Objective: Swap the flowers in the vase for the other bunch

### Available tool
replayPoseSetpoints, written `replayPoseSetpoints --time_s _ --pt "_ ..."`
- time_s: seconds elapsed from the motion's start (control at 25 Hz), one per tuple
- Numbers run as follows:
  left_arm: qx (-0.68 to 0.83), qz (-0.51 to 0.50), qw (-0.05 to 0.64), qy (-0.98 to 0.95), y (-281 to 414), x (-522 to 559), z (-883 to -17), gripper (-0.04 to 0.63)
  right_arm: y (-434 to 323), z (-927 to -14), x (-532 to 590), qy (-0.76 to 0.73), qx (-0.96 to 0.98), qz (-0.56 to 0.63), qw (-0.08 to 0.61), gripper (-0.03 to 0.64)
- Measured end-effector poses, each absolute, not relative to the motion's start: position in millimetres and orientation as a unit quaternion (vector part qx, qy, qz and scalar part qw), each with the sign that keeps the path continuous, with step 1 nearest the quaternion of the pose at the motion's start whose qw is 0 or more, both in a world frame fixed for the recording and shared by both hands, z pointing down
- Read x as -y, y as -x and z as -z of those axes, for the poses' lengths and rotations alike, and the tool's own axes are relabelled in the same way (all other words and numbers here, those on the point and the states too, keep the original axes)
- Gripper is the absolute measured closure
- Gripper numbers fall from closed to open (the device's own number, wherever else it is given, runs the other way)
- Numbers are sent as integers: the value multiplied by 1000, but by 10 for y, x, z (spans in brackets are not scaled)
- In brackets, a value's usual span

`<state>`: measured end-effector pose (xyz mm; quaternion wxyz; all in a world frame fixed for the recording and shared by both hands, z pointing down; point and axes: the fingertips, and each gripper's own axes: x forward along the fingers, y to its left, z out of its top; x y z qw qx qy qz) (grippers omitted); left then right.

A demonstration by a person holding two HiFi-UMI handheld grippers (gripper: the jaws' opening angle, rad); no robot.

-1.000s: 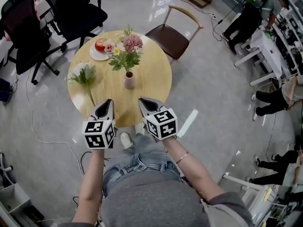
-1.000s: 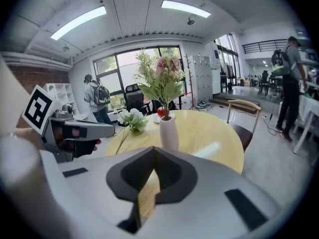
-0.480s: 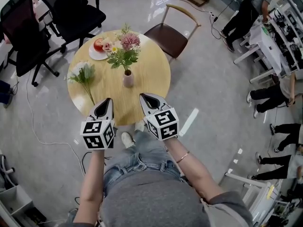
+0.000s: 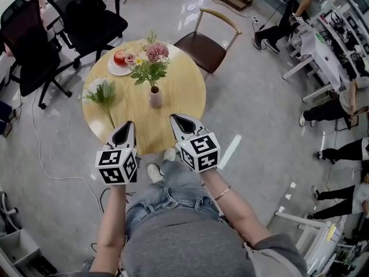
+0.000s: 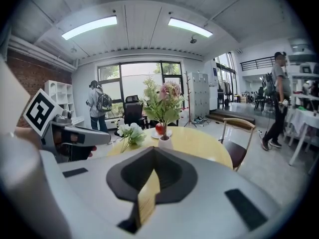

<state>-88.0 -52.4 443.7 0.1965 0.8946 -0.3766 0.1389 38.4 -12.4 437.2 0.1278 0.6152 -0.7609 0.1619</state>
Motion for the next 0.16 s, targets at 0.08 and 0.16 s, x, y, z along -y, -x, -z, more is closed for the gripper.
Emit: replayPoseSetpoints --time_s 0.08,0.16 --pt "378 -138 196 -894 906 531 -4441 571 -376 -4368 133 -616 761 -160 126 607" --pt "379 -138 197 -893 936 541 -4449 571 -363 -4367 144 -617 761 -159 123 607"
